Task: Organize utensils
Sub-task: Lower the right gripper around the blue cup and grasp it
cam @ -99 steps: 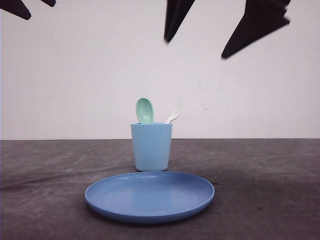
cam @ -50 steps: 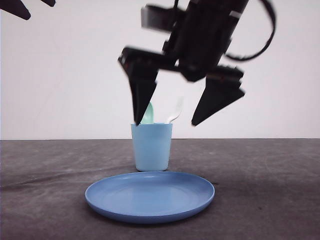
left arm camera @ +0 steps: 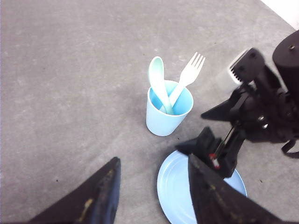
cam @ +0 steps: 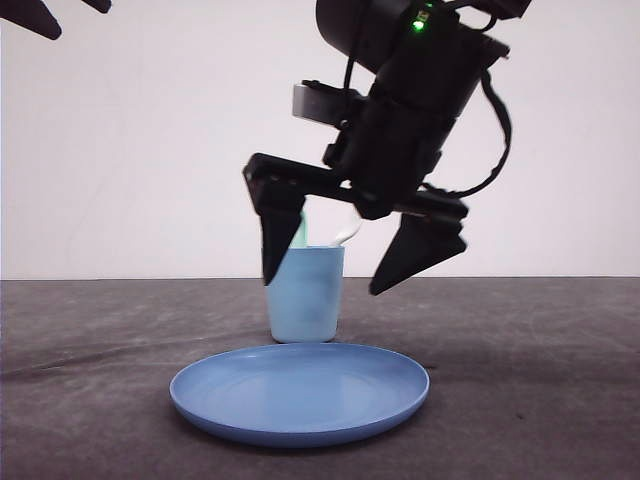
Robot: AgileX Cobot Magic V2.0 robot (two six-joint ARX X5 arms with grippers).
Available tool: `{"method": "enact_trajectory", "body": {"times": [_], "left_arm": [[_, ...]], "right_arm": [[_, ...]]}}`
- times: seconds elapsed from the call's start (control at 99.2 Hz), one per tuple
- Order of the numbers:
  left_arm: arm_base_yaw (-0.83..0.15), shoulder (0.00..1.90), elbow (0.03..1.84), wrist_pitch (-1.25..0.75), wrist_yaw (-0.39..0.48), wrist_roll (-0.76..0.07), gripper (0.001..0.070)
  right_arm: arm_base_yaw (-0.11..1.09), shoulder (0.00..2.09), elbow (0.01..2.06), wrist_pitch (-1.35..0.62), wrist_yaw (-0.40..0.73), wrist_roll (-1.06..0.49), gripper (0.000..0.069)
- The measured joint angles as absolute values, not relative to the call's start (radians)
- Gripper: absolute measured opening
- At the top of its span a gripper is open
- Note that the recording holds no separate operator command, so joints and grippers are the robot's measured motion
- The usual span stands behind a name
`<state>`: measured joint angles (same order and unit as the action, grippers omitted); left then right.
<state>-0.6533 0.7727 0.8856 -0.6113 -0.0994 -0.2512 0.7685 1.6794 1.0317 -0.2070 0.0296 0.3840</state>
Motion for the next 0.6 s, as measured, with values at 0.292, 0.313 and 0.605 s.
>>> {"method": "enact_trajectory", "body": {"times": [0.292,0.313,0.605], "left_arm": [[-0.653,0.773,0.886,-0.611,-0.099,-0.251,0.027],[-0.653,0.773,0.886,-0.611,-0.099,-0.251,0.027],[-0.653,0.773,0.886,-0.611,-0.099,-0.251,0.027]], "right_arm": [[0.744,1.737,1.04,-0.168,0.026,0.384,0.0681],[0.742,1.737,1.044,-0.167,0.026,0.384,0.0681],[0.724,1.802,1.118,-0.17,0.019,0.383,0.0681]]}}
